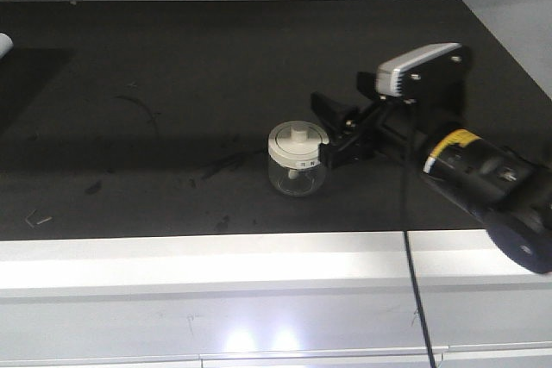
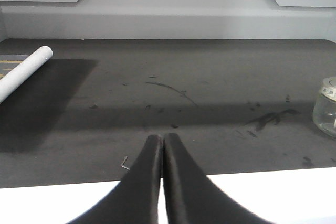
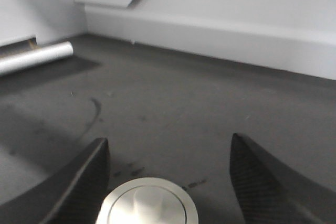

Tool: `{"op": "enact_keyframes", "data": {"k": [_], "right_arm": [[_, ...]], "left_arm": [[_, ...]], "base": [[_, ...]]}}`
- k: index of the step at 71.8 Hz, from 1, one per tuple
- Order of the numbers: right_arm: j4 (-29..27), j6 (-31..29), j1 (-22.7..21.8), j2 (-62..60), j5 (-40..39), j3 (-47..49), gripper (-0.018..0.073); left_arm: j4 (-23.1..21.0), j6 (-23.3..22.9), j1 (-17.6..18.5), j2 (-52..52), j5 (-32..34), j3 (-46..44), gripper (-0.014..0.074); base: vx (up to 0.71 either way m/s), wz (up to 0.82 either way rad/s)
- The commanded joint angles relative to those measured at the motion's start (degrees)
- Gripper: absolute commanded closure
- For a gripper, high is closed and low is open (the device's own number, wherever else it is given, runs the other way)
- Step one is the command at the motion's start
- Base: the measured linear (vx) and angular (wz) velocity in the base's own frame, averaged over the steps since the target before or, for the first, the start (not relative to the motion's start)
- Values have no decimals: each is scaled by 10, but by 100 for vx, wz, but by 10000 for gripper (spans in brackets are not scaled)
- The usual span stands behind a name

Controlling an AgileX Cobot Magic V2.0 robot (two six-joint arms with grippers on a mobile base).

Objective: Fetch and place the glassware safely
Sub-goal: 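Reach the right gripper into the cabinet over the white-lidded glass jar, then close the right gripper on the jar's white lid and lift it out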

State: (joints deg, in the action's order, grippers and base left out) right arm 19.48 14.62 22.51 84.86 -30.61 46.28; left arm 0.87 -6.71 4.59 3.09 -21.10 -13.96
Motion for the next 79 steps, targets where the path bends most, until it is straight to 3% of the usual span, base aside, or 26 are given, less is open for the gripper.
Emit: {"op": "enact_keyframes", "data": {"k": [1,14,52,63,74,79], "right_arm": [[19,1,7,23,-44,48,78],[37,22,32,91,-33,99,84],[2,28,29,153,-8,103,219],[3,28,29,167,6,103,347],[7,28,29,172,15,103,575],[6,28,29,167,12,103,570]], "left_arm": [[-5,0,3,7,43,-14,603],[-5,0,3,7,43,-14,603],[-5,0,3,7,43,-14,603],[-9,0,3,7,42,-14,603],[-9,0,3,7,42,-14,603],[-9,0,3,7,42,-14,603]], "base": [[0,0],[0,0],[0,0],[0,0],[0,0],[0,0]]}}
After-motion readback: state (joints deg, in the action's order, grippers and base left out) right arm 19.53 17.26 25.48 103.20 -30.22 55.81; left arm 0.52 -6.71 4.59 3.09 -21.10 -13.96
